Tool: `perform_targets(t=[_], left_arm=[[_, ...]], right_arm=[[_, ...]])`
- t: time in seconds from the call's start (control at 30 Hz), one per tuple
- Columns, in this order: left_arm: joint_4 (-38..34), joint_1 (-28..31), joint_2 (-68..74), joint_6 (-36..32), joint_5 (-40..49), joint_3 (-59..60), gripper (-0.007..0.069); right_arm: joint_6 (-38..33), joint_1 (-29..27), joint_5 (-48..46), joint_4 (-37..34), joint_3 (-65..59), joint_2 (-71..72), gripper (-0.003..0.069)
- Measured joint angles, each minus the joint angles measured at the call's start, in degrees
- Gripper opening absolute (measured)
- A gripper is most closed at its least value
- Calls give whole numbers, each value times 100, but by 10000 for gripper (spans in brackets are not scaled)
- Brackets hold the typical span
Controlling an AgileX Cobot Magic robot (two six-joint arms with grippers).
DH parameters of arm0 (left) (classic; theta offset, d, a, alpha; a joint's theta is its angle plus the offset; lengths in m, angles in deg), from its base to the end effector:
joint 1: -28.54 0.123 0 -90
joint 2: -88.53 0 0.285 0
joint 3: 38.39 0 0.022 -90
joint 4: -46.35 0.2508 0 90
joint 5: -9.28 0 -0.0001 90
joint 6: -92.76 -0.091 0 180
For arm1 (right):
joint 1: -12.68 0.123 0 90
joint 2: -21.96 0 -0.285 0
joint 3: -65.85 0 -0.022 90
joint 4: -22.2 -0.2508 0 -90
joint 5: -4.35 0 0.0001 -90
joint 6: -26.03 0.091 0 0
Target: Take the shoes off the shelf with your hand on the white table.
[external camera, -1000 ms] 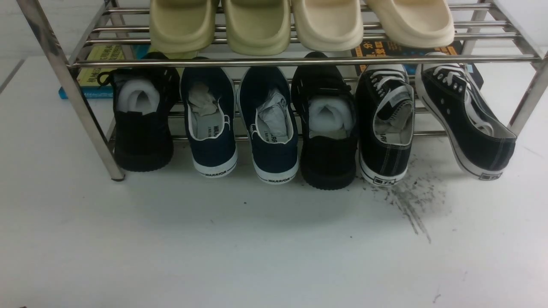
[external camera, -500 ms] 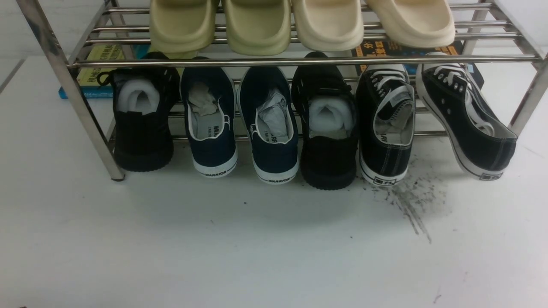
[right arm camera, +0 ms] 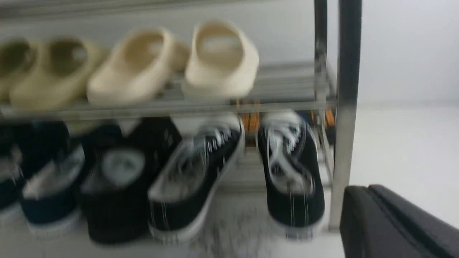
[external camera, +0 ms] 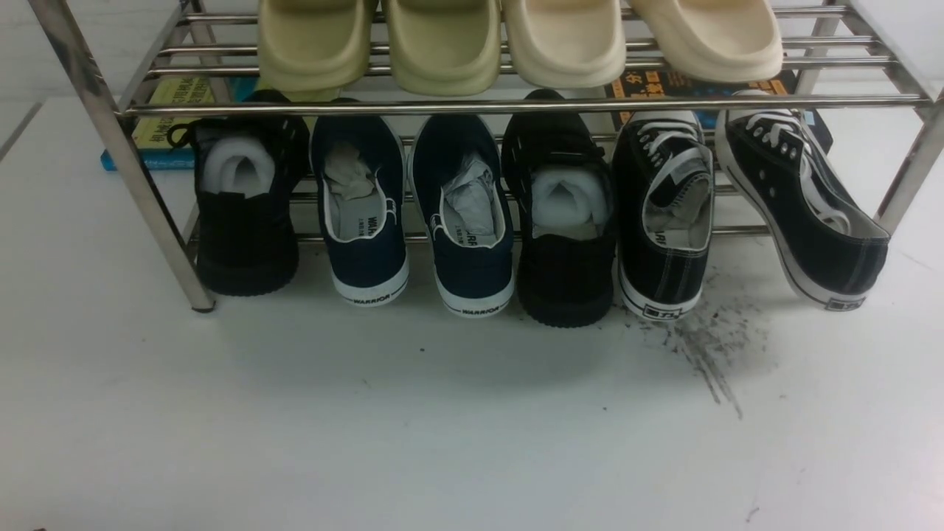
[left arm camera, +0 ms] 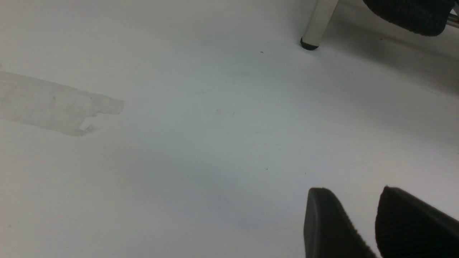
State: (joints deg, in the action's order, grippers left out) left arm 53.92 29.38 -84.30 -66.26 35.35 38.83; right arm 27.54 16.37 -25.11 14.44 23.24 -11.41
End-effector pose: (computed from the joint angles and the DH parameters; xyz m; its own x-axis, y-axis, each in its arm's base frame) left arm 0.0498 0.0060 0.1734 -0.3189 -0.2491 -0.9145 -0.1516 0.9658 -0.2103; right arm 0.0870 0.0117 0.3379 -0.2776 0.1260 -0.9524 -0.0891 0.9837 0.1562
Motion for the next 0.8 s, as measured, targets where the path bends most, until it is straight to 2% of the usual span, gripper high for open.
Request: perform_targets(t=[0.1, 0.2, 0.33, 0.43, 0.47, 0.53, 0.63, 0.67, 0.8], left_arm=[[0, 0, 0, 0, 0, 0, 239], [0, 0, 0, 0, 0, 0, 239], [0, 0, 0, 0, 0, 0, 239], [0, 0, 0, 0, 0, 0, 239], [0, 0, 0, 0, 0, 0, 239], [0, 0, 0, 0, 0, 0, 239], [0, 0, 0, 0, 0, 0, 239], [0, 0, 0, 0, 0, 0, 239], [0, 0, 0, 0, 0, 0, 239]], right_arm=[[-77, 0, -1115, -73, 184, -763, -5], [-102, 0, -1718, -260, 214, -1677, 2], [-386, 83, -2002, -832, 461, -2720, 11], [-864, 364, -2207, -1205, 793, -3197, 22], [-1121, 615, -2268, -1384, 1037, -3456, 29], [-1249, 856, -2275, -1464, 1292, -3700, 35], [-1195, 1595, -2289, -1311, 2078, -4377, 53], [-1165, 1662, -2289, -1259, 2176, -4456, 54], [-151, 2202, -2396, -295, 3205, -5348, 98]])
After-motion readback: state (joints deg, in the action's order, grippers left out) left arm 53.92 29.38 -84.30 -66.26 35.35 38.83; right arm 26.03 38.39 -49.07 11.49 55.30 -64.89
